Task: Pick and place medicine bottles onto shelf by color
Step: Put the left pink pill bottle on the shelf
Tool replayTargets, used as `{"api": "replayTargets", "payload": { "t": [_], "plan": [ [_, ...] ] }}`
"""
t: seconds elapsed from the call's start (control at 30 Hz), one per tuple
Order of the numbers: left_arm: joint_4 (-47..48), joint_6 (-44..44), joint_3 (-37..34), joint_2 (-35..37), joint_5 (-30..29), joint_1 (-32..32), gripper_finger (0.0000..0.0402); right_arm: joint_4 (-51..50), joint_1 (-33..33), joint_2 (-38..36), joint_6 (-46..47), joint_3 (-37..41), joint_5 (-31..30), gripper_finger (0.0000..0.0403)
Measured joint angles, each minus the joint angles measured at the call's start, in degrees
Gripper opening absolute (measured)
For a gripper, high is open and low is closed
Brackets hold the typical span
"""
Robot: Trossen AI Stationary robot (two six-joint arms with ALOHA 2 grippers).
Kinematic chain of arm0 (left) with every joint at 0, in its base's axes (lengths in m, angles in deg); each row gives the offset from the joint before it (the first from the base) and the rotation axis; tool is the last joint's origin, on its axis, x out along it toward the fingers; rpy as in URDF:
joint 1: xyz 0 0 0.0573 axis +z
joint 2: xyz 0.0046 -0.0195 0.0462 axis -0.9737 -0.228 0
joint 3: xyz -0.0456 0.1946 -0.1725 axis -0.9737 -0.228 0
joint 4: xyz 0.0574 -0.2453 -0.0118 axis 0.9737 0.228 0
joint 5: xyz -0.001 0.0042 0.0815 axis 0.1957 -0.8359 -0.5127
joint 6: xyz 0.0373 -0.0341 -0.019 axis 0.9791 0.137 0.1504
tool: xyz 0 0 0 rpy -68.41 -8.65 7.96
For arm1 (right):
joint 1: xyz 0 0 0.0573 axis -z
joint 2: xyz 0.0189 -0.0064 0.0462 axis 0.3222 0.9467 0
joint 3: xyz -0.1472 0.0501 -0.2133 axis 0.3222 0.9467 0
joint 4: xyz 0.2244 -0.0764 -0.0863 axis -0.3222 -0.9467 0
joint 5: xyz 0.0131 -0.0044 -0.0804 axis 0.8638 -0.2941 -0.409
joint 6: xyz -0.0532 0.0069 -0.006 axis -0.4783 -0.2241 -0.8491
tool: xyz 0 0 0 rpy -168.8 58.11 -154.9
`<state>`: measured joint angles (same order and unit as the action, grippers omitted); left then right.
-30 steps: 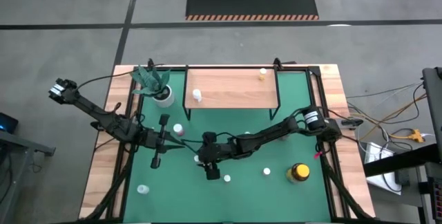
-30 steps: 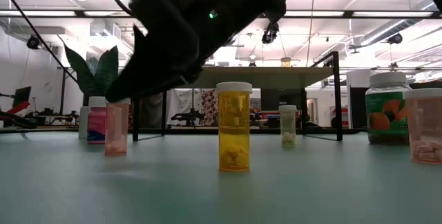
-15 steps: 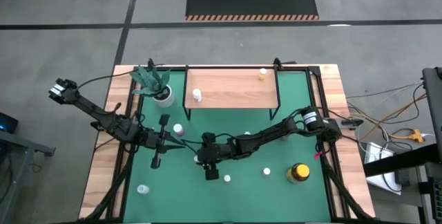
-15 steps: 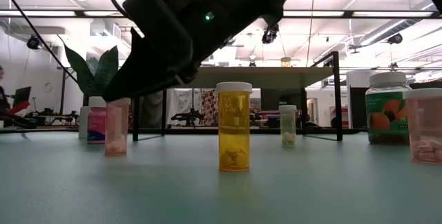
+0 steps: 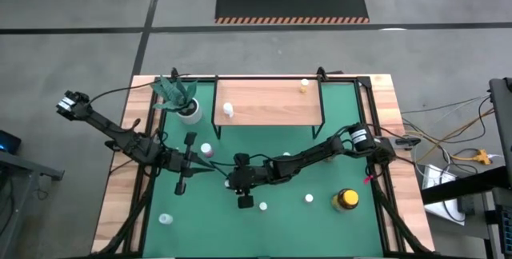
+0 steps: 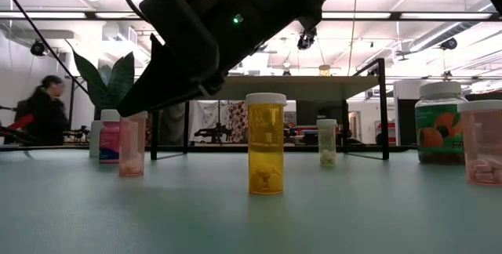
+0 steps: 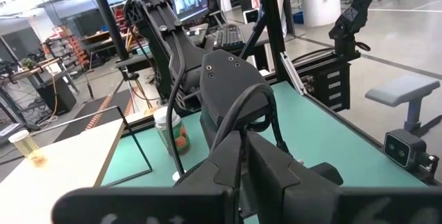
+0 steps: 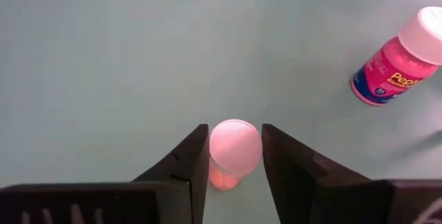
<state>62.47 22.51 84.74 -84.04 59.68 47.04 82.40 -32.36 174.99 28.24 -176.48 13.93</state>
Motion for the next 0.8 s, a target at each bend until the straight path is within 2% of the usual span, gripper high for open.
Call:
{"api": "replayTargets", "payload": {
  "t": [0.37, 0.57, 0.8],
  "plan": [
    [-0.17, 0.11, 0.02, 2.65, 0.00, 0.00, 0.0008, -1.35, -0.50, -1.76, -0.85, -0.58, 0.04, 0.0110],
    [-0.14, 0.11, 0.09, 5.68, -0.03, 0.04, 0.0008, -5.68, -1.67, -6.27, 1.17, -0.82, 0.19, 0.0109],
    [0.05, 0.11, 0.11, 7.01, -0.02, 0.04, 0.0008, -12.46, -1.95, -14.25, 7.98, -0.81, -0.44, 0.0109]
  ]
}}
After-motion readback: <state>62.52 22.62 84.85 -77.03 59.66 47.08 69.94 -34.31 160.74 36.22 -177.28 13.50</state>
